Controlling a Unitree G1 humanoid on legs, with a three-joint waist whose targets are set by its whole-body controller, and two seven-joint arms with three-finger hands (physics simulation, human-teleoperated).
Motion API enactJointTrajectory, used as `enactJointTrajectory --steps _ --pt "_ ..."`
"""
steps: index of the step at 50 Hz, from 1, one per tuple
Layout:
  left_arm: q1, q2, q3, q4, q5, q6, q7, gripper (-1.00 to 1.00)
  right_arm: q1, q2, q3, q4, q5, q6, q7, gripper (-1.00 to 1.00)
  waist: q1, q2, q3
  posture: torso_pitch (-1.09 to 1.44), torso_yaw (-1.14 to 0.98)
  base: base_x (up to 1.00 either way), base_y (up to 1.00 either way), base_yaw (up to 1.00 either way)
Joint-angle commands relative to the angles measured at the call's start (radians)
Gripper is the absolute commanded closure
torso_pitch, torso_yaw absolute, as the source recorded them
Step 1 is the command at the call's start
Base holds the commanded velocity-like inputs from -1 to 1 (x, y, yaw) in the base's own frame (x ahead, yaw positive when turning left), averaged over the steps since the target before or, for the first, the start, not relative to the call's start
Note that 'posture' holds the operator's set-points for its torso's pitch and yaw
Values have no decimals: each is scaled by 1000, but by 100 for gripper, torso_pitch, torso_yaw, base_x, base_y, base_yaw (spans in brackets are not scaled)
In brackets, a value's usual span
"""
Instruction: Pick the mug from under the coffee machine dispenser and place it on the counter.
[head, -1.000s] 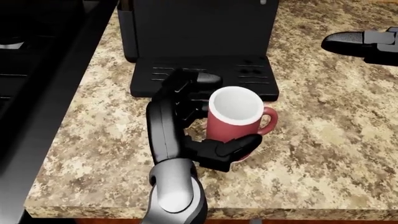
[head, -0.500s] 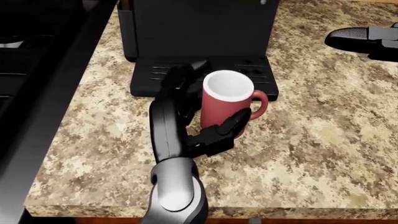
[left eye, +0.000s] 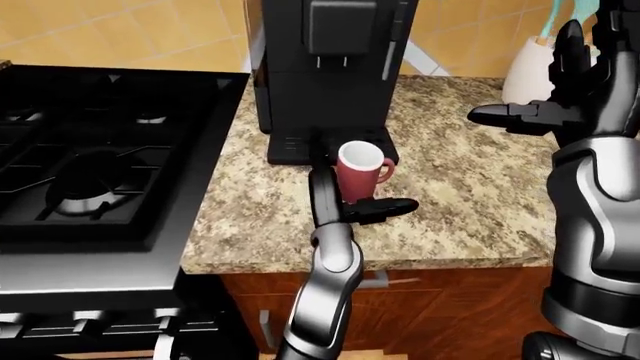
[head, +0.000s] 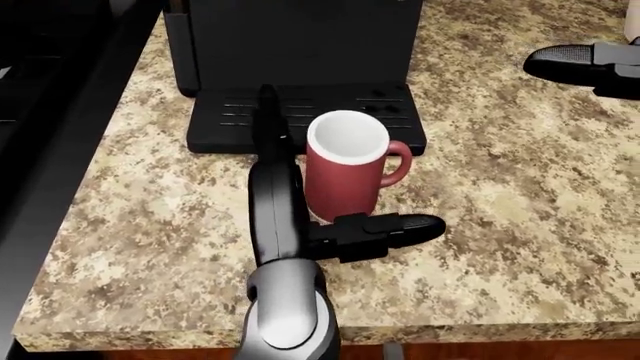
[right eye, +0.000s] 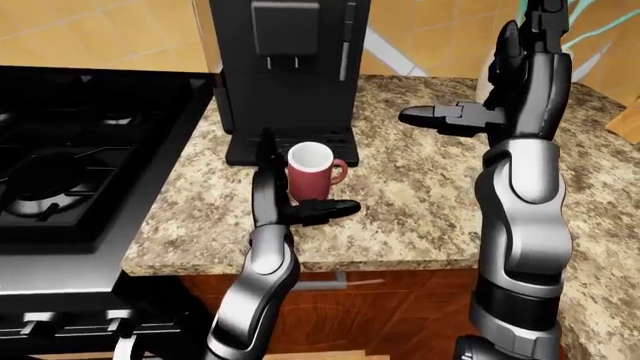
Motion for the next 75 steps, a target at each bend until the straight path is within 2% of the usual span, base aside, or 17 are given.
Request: enactJointTrajectory --steps 1,8,26,33,38,42,47,48,51,53,55,59,63,65,71,75 --pt "-4 -6 7 -15 4 32 21 -100 -28 -16 -12 -29 -2 -24 0 -100 2 -9 -15 0 0 0 0 0" --pt "14 -7 -20 -120 28 101 19 -100 -24 -14 -12 -33 -2 -24 2 -100 0 -8 -12 0 0 0 0 0" --pt "24 19 -23 -259 70 192 -4 -100 -32 -18 -13 -32 2 -19 1 -100 1 -6 -9 0 0 0 0 0" --pt "11 46 -35 -387 111 281 -54 -100 -31 -19 -12 -31 1 -20 1 -100 1 -4 -9 0 0 0 0 0" --pt "-21 62 -17 -490 161 361 -114 -100 -30 -17 -11 -32 -1 -20 2 -100 1 -2 -7 0 0 0 0 0" --pt "-56 101 34 -522 173 386 -178 -100 -30 -17 -12 -33 -2 -19 3 -100 3 1 -7 0 0 0 0 0" --pt "-103 195 164 -552 122 401 -284 -100 -28 -15 -10 -32 -4 -22 3 -100 3 7 -6 0 0 0 0 0" --pt "-106 206 174 -559 112 403 -290 -100 -29 -15 -11 -32 -5 -22 4 -100 3 9 -6 0 0 0 0 0" --pt "-116 260 228 -577 60 411 -340 -100 -29 -15 -10 -33 -6 -21 3 -100 2 14 -6 0 0 0 0 0" --pt "-136 288 289 -597 -8 444 -379 -100 -28 -15 -11 -36 -5 -18 3 -100 2 16 -5 0 0 0 0 0" --pt "-157 328 318 -608 -39 455 -382 -100 -28 -15 -11 -38 -5 -17 3 -100 3 20 -5 0 0 0 0 0" --pt "-231 439 399 -623 -115 486 -426 -100 -28 -14 -10 -38 -6 -17 3 -100 2 26 -4 0 0 0 0 0" --pt "-254 525 421 -607 -123 453 -457 -100 -31 -14 -10 -35 -6 -17 4 -100 0 34 -1 0 0 0 0 0" --pt "-293 572 469 -615 -148 464 -485 -100 -35 -18 -13 -35 -3 -14 3 -100 0 36 -2 0 0 0 0 0" --pt "-342 659 549 -603 -228 468 -487 -100 -39 -20 -9 -36 -4 -13 2 -100 -4 44 4 0 0 0 0 0" --pt "-371 715 570 -605 -272 468 -470 -100 -40 -21 -11 -34 -5 -14 3 -100 -5 49 4 0 0 0 0 0"
